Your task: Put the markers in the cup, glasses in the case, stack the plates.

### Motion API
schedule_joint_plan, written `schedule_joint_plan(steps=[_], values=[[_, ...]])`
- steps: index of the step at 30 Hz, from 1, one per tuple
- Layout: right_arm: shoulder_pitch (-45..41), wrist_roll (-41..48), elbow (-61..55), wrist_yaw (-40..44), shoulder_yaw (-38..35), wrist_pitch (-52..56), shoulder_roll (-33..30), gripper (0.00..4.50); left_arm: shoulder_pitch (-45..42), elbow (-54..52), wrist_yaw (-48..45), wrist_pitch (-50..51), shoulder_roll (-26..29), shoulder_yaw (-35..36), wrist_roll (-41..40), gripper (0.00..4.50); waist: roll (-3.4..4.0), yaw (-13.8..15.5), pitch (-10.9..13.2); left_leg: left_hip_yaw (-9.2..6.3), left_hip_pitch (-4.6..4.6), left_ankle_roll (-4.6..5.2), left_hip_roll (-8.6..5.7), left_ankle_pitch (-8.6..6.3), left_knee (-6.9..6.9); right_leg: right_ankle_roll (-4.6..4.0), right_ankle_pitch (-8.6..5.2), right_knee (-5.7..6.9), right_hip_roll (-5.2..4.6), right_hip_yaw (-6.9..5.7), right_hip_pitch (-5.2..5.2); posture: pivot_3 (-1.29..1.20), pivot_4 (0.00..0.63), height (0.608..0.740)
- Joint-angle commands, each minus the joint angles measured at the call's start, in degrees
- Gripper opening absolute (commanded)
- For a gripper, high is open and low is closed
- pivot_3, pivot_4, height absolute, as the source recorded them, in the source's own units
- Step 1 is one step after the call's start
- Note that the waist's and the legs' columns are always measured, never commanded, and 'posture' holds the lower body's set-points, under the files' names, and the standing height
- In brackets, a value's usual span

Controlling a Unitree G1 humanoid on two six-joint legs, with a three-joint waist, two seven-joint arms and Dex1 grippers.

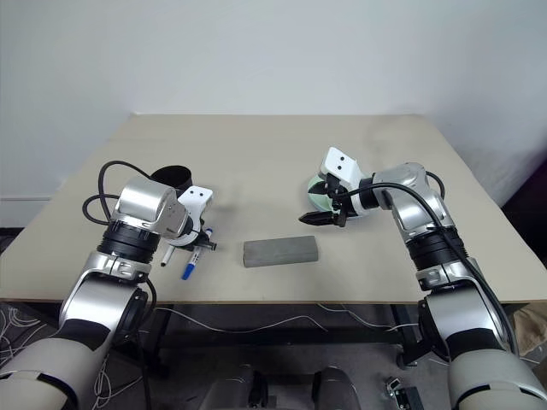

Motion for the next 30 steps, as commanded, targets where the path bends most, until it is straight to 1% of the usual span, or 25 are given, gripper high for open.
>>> schedule_joint_plan(steps=[1, 10, 13, 16, 22, 27, 30], values=[[-1.89, 0.24, -0.92, 0.18, -1.01, -0.76, -0.46, 4.14, 0.48, -1.51, -0.15, 0.42, 0.97, -1.12, 0.10, 0.08, 0.00, 0.00, 0.00, 0.00, 0.00, 0.00, 0.00, 0.00, 0.00, 0.00, 0.00, 0.00, 0.00, 0.00, 0.00, 0.00, 0.000, 0.700], [-2.01, 0.20, -0.88, 0.26, -0.94, -0.61, -0.48, 4.14, 0.56, -3.72, -2.36, -0.64, 1.89, -3.01, -0.94, 0.08, 0.00, 0.01, 0.00, 0.00, 0.00, 0.00, 0.04, 0.00, -0.01, -0.01, 0.00, -0.01, 0.00, 0.01, -0.01, 0.00, 0.000, 0.700], [-2.09, 0.23, -1.09, 0.37, -0.93, -0.46, -0.56, 4.14, 0.48, -6.30, -3.96, -1.01, 1.84, -2.99, -1.91, 0.08, 0.00, 0.01, 0.00, 0.01, 0.00, 0.00, 0.05, 0.00, -0.04, -0.01, -0.01, -0.02, -0.01, 0.01, -0.02, 0.00, 0.000, 0.700], [-2.13, 0.26, -1.13, 0.47, -0.94, -0.44, -0.62, 4.14, 0.93, -10.46, -5.71, -3.45, 2.26, -3.83, -2.79, 0.08, 0.00, 0.10, 0.00, 0.00, -0.01, 0.00, 0.07, 0.00, -0.07, -0.01, 0.00, -0.03, -0.02, 0.02, -0.03, 0.00, 0.000, 0.700], [-2.51, 0.16, -0.59, 0.46, -0.88, -0.62, -0.41, 4.14, 1.37, -16.36, -8.59, -5.53, 1.57, -2.27, -5.46, 0.08, 0.00, 0.04, 0.00, 0.01, -0.01, 0.00, 0.09, 0.00, -0.09, -0.02, -0.01, -0.06, -0.04, 0.04, -0.03, 0.00, 0.000, 0.700], [-2.60, 0.16, -0.29, 0.55, -0.92, -0.73, -0.47, 4.14, 1.78, -18.72, -8.18, -10.96, 0.41, 1.35, -5.62, 0.08, 0.00, 0.03, 0.00, 0.03, 0.00, 0.00, 0.05, 0.00, -0.12, -0.02, -0.01, -0.06, -0.01, 0.04, -0.03, 0.00, 0.000, 0.700], [-3.01, 0.06, 0.12, 0.65, -0.91, -0.86, -0.52, 4.14, 1.29, -17.97, -6.72, -20.99, -1.98, 8.23, -6.00, 0.08, 0.00, 0.05, 0.01, 0.04, 0.00, 0.00, 0.02, 0.00, -0.11, -0.02, -0.01, -0.06, -0.01, 0.04, -0.02, 0.00, 0.000, 0.700]])
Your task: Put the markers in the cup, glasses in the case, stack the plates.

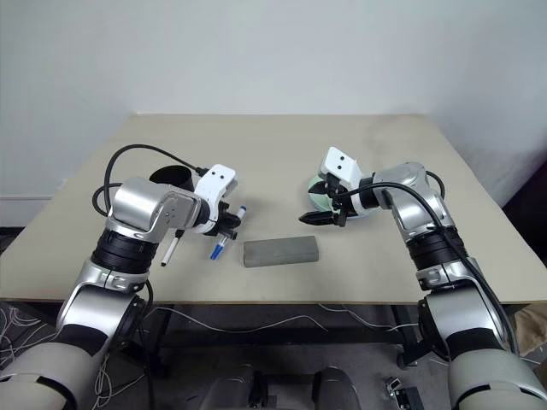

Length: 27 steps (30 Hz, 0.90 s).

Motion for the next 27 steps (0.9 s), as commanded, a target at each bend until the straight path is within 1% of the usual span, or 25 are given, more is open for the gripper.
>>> schedule_joint_plan(steps=[1, 4, 9, 13, 18, 24, 27], values=[[-2.92, 0.06, 0.05, 0.45, -0.90, -0.84, -0.48, 4.14, -1.23, -1.10, 1.78, -12.69, -1.59, 7.63, 0.21, 0.08, 0.00, 0.03, 0.00, -0.01, 0.00, 0.00, 0.01, 0.00, 0.01, 0.00, 0.00, 0.00, 0.00, 0.00, 0.01, 0.00, 0.000, 0.700], [-3.04, 0.05, -0.09, 0.45, -0.88, -0.62, -0.41, 4.14, -1.79, 0.16, 2.14, -19.60, -1.18, 8.97, 1.36, 0.08, 0.00, 0.01, 0.00, 0.00, 0.01, 0.00, -0.01, 0.00, 0.00, 0.00, 0.01, -0.01, 0.00, 0.00, 0.02, 0.00, 0.000, 0.700], [-2.95, 0.02, 0.20, 0.58, -0.80, -1.03, -0.35, 4.14, -5.00, 5.75, 3.71, -31.36, -0.64, 15.02, 1.37, 0.08, 0.00, 0.01, 0.00, 0.04, 0.01, 0.00, -0.23, 0.01, 0.02, 0.00, 0.02, 0.00, 0.05, -0.01, 0.03, 0.00, 0.000, 0.700], [-3.34, 0.04, 0.47, 0.54, -0.84, -1.09, -0.17, 4.14, -5.50, 8.94, 5.39, -41.10, -0.01, 15.94, 3.66, 0.08, 0.00, 0.06, 0.00, 0.05, 0.01, 0.00, -0.27, 0.01, 0.03, 0.00, 0.02, -0.01, 0.05, -0.02, 0.06, 0.00, 0.000, 0.700], [-3.02, 0.14, 0.09, 0.68, -0.89, -1.06, -0.31, 4.14, -4.99, 12.80, 7.05, -49.86, 0.76, 17.81, 5.07, 0.08, -0.01, 0.04, -0.01, 0.05, 0.01, 0.00, -0.28, 0.01, 0.03, 0.00, 0.03, -0.01, 0.05, -0.03, 0.07, 0.00, 0.000, 0.700], [-3.16, 0.15, 0.08, 0.65, -0.90, -0.91, -0.25, 4.14, -1.65, 14.53, 8.40, -60.21, 1.92, 17.81, 7.76, 0.08, 0.00, 0.01, -0.01, 0.06, 0.01, 0.00, -0.26, 0.01, 0.02, 0.01, 0.03, 0.00, 0.07, -0.03, 0.05, 0.00, 0.000, 0.700], [-3.05, 0.13, 0.07, 0.63, -0.89, -0.94, -0.26, 4.14, 0.05, 15.19, 8.13, -63.12, 2.43, 18.29, 7.85, 0.08, -0.01, 0.02, -0.01, 0.08, 0.01, 0.00, -0.26, 0.01, 0.03, 0.00, 0.03, 0.00, 0.07, -0.03, 0.06, 0.00, 0.000, 0.700]])
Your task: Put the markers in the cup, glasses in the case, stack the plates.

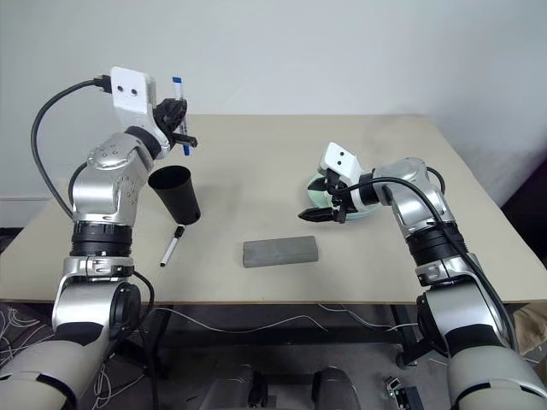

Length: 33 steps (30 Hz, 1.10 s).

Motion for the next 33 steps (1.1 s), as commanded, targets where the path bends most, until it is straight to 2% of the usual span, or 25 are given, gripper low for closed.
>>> schedule_joint_plan(steps=[1, 9, 33], values=[[-1.56, 0.15, -1.14, 0.14, -0.88, -0.88, -0.41, 4.14, 0.65, -0.20, -0.25, -4.75, 1.32, 1.65, 0.40, 0.08, 0.00, 0.01, 0.00, 0.00, 0.00, 0.00, 0.00, 0.00, 0.00, -0.01, 0.01, 0.00, 0.00, 0.00, 0.00, 0.00, 0.000, 0.700], [-1.51, 0.15, -0.89, 0.18, -0.83, -1.14, -0.27, 4.14, 4.49, 3.05, -1.08, -8.45, 2.40, 2.09, 0.90, 0.08, -0.01, 0.04, -0.01, -0.02, 0.00, 0.00, 0.01, 0.00, 0.02, -0.01, 0.01, 0.00, -0.01, -0.03, 0.01, 0.00, 0.000, 0.700], [-0.91, 0.35, -1.64, -0.05, -0.94, -1.07, -0.06, 4.14, 10.65, 8.51, -1.37, -13.51, 0.34, 1.66, 1.09, 0.08, -0.03, 0.04, -0.02, -0.01, -0.01, 0.00, 0.07, 0.00, 0.01, -0.03, 0.02, 0.00, -0.02, -0.05, -0.01, 0.00, 0.000, 0.700]])
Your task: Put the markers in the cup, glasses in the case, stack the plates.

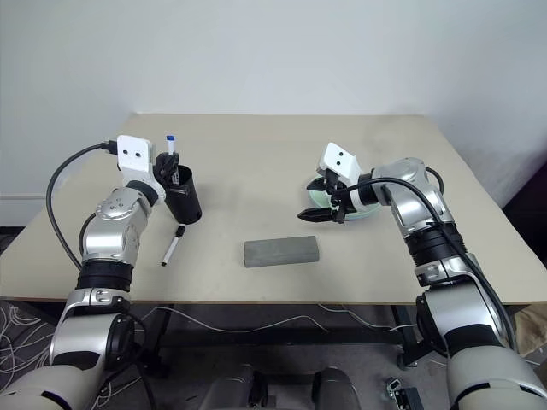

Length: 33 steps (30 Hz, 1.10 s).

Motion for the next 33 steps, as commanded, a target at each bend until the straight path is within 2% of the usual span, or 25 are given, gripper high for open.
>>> schedule_joint_plan(steps=[1, 13, 25, 33], values=[[-0.93, 0.34, -1.64, -0.01, -0.95, -0.67, -0.30, 4.14, -0.17, 0.26, -0.17, -1.89, 0.07, 0.47, 0.20, 0.08, 0.00, 0.00, 0.00, 0.00, 0.00, 0.00, 0.02, 0.00, 0.00, 0.00, 0.00, 0.00, 0.00, 0.00, 0.00, 0.00, 0.000, 0.700], [-1.15, 0.27, -1.57, 0.13, -0.82, -0.64, -0.31, 4.14, -0.21, 1.09, -0.23, -0.75, 0.16, 1.35, -0.86, 0.08, 0.00, 0.03, -0.01, 0.01, -0.01, 0.00, 0.13, 0.00, 0.00, -0.04, 0.02, 0.00, 0.00, 0.00, -0.02, 0.00, 0.000, 0.700], [-1.19, 0.21, -1.27, 0.16, -0.80, -0.86, -0.29, 4.14, -1.32, 0.59, -1.11, 1.64, -0.08, 1.89, -1.52, 4.19, 0.00, 0.02, -0.01, 0.01, 0.00, 0.00, 0.18, 0.00, 0.00, -0.03, 0.03, -0.01, -0.01, -0.01, -0.01, 0.00, 0.000, 0.700], [-1.29, 0.16, -1.10, 0.17, -0.79, -0.95, -0.28, 4.14, -1.63, 0.02, -1.80, 2.69, 0.00, 1.92, -2.56, 4.19, 0.00, 0.02, -0.01, 0.01, 0.00, 0.00, 0.22, 0.00, -0.01, -0.04, 0.03, -0.01, -0.01, -0.01, -0.02, 0.00, 0.000, 0.700]])
